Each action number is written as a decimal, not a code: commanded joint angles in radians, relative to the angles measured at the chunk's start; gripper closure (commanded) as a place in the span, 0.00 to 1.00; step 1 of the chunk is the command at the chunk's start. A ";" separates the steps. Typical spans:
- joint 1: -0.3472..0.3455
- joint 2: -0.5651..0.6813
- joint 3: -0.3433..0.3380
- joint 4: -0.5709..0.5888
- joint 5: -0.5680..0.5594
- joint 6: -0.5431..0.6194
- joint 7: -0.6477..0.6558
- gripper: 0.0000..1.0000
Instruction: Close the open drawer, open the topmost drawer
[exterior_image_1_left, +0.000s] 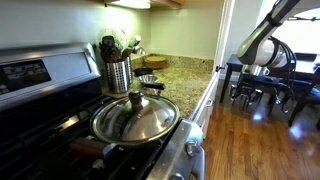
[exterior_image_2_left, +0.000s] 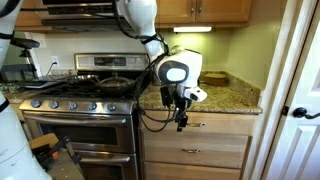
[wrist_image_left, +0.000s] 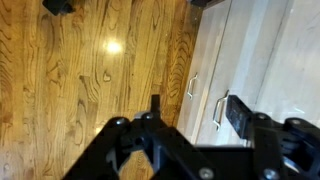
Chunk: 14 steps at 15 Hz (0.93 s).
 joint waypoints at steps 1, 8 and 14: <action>0.005 -0.112 -0.037 -0.080 -0.061 -0.061 0.023 0.02; 0.003 -0.082 -0.048 0.005 -0.051 -0.066 0.086 0.00; 0.012 0.032 -0.064 0.179 -0.081 -0.077 0.172 0.00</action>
